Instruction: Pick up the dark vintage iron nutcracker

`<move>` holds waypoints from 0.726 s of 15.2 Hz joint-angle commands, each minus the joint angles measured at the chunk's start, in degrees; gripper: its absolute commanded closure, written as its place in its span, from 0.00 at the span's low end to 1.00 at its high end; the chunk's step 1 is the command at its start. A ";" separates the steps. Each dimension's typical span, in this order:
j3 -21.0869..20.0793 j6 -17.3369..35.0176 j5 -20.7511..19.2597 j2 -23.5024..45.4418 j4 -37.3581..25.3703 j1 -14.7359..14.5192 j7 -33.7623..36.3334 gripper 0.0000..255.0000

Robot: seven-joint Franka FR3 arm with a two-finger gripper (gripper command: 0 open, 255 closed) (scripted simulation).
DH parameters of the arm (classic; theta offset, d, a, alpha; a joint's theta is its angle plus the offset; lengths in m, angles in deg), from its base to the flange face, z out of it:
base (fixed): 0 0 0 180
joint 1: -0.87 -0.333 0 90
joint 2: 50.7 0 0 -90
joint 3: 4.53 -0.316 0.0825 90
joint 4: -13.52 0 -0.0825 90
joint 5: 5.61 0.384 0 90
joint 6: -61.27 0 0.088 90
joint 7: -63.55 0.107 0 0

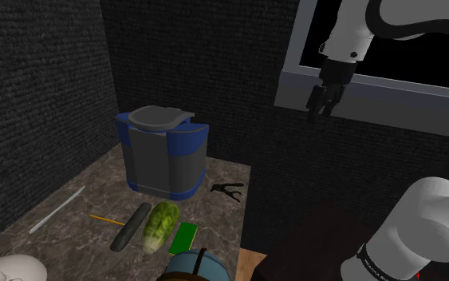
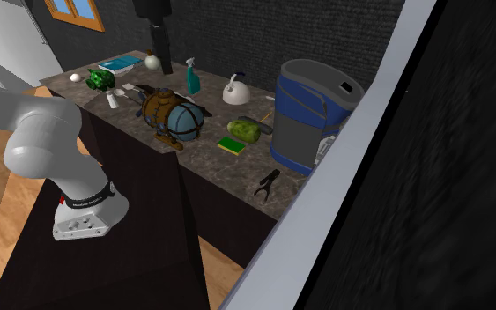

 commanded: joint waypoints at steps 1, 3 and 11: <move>0.00 0.00 0.00 0.00 0.00 0.00 0.00 0.00; 0.61 3.36 -0.46 2.61 1.34 -0.15 -1.85 0.00; 2.62 16.38 -1.89 15.72 3.59 -0.64 -8.87 0.00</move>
